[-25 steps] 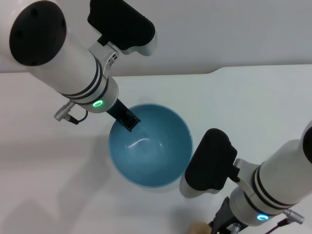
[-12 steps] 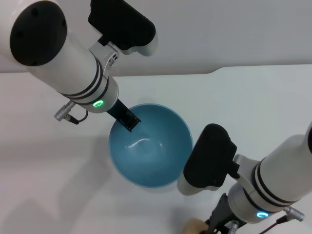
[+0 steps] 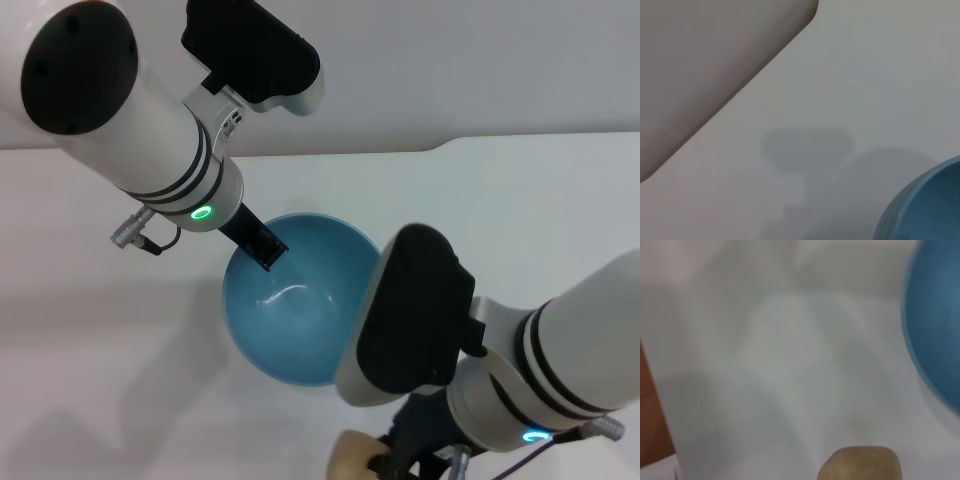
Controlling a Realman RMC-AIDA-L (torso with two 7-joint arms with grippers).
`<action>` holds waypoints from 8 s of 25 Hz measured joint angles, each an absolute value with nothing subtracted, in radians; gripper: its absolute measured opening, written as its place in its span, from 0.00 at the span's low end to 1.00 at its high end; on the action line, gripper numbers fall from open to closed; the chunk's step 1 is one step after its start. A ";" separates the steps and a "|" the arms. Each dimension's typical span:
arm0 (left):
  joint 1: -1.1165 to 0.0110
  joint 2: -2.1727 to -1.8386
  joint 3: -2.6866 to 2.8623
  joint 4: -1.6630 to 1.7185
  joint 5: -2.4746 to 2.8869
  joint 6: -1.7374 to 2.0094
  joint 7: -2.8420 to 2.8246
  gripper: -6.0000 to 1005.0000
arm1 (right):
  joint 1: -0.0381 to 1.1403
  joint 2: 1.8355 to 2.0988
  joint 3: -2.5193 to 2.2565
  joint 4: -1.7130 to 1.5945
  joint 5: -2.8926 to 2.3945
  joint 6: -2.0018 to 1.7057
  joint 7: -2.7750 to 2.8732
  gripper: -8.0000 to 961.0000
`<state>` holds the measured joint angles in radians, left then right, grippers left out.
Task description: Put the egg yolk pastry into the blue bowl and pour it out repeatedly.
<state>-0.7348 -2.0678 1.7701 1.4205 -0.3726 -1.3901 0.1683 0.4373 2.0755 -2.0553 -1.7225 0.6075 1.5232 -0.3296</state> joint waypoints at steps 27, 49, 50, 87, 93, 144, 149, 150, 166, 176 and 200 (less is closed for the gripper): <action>-0.768 -2.073 1.829 1.420 -0.395 -1.419 0.163 0.02 | 0.444 2.073 -1.955 -1.860 0.403 1.392 -0.366 0.05; -0.753 -2.071 1.887 1.404 -0.410 -1.316 0.171 0.02 | 0.297 2.083 -1.883 -1.982 0.139 1.361 -0.310 0.45; -0.750 -2.072 1.903 1.398 -0.410 -1.287 0.170 0.02 | 0.284 2.083 -1.856 -1.978 0.138 1.359 -0.290 0.45; -0.491 -2.079 2.401 0.903 -0.516 0.615 0.170 0.02 | 0.130 2.077 -1.627 -1.700 0.144 1.282 -0.259 0.46; -0.499 -2.079 2.411 0.851 -0.617 0.728 0.172 0.02 | 0.130 2.078 -1.634 -1.697 0.163 1.279 -0.259 0.47; -0.587 -2.079 2.582 0.763 -0.993 1.106 0.078 0.02 | 0.124 2.077 -1.665 -1.669 0.208 1.273 -0.275 0.52; -0.582 -2.079 2.587 0.759 -0.992 1.144 0.087 0.02 | 0.124 2.077 -1.666 -1.668 0.208 1.272 -0.275 0.53; -0.582 -2.079 2.592 0.759 -0.990 1.156 0.089 0.02 | 0.124 2.077 -1.666 -1.668 0.208 1.272 -0.275 0.53; -0.606 -2.079 2.635 0.773 -0.988 1.205 0.060 0.01 | 0.130 2.077 -1.670 -1.665 0.207 1.272 -0.273 0.55; -0.646 -2.078 2.565 0.750 -0.992 1.016 0.032 0.02 | 0.129 2.077 -1.662 -1.690 0.284 1.270 -0.318 0.56; -0.714 -2.059 1.813 1.227 -0.535 -0.704 0.110 0.02 | 0.214 2.071 -1.737 -1.689 0.668 1.279 -0.574 0.58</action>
